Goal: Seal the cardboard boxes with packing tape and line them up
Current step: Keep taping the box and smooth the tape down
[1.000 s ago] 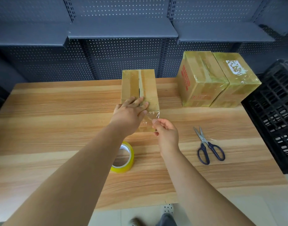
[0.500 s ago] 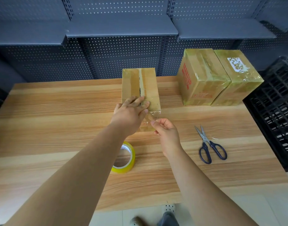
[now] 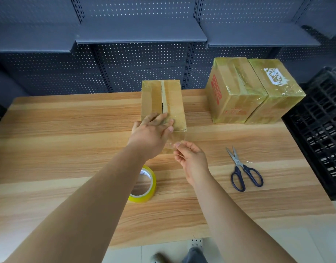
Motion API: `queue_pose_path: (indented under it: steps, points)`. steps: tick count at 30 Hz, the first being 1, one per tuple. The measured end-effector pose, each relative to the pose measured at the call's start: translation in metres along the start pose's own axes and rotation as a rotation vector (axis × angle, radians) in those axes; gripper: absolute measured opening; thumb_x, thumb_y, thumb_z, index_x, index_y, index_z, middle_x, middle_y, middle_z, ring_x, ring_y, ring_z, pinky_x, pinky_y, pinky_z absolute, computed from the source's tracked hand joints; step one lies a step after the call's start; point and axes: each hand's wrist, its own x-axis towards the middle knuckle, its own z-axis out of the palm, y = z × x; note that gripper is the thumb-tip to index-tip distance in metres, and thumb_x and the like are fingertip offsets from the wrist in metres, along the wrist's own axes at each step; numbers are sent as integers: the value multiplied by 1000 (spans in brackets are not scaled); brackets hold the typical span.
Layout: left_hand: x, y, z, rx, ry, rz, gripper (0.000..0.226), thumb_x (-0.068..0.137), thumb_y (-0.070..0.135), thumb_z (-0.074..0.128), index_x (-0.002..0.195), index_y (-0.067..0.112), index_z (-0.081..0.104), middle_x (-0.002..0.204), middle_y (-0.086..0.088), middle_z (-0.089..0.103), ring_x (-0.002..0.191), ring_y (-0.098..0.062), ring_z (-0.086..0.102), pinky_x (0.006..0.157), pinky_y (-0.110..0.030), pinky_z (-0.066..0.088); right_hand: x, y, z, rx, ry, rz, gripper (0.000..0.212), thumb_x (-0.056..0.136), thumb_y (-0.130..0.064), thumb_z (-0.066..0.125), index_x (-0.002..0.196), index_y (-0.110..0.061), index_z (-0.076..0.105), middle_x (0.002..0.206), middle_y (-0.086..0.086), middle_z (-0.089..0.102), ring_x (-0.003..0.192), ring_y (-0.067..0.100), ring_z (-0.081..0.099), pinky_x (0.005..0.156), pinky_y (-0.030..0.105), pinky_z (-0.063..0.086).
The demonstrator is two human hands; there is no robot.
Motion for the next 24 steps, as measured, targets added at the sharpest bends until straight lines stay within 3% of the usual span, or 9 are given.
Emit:
queue_pose_path:
  steps: [5,10,13,16,18,21,24]
  points:
    - [1,-4,11,95,91,28,54,96,63,30,147,43,35,158,24,18,147,-9,11,115,-47,17,7,1,1,-23,33,-20,17,86,-6,72,101,-5,64,77,4,67,62,10,60,64,21,54]
    - [3,-15,29,185,309,143,58,89,60,36,131,29,60,144,8,52,130,-24,49,87,-45,41,13,5,0,-40,25,-58,11,87,-7,72,96,-7,67,75,2,69,67,13,61,68,26,52]
    - [5,-18,34,200,410,186,52,86,54,48,127,26,64,138,5,58,122,-26,56,81,-43,43,19,5,2,-48,51,-83,12,86,-8,73,96,-5,68,76,5,71,66,12,64,65,24,53]
    - [6,-22,40,195,470,223,59,76,37,77,131,24,61,139,3,57,122,-28,55,82,-43,41,23,18,-14,-177,249,53,7,84,-8,74,82,-6,67,69,4,69,64,15,64,61,22,52]
    - [5,-23,44,200,485,236,66,72,34,82,133,24,60,140,2,56,123,-28,55,83,-42,41,15,32,-40,-307,348,120,10,85,-6,69,78,-5,64,66,5,65,61,16,59,55,21,47]
    - [7,-26,45,216,487,231,68,73,38,81,135,25,57,141,3,55,124,-27,54,83,-41,39,-5,24,-45,-437,278,-77,14,86,-19,73,88,-9,64,77,2,66,66,14,57,60,23,47]
    - [5,-26,46,254,453,237,74,78,49,74,142,22,49,144,4,52,127,-25,51,85,-42,36,-5,-22,-28,-886,79,-552,41,78,-41,77,115,-30,65,116,-26,54,106,-4,51,90,10,41]
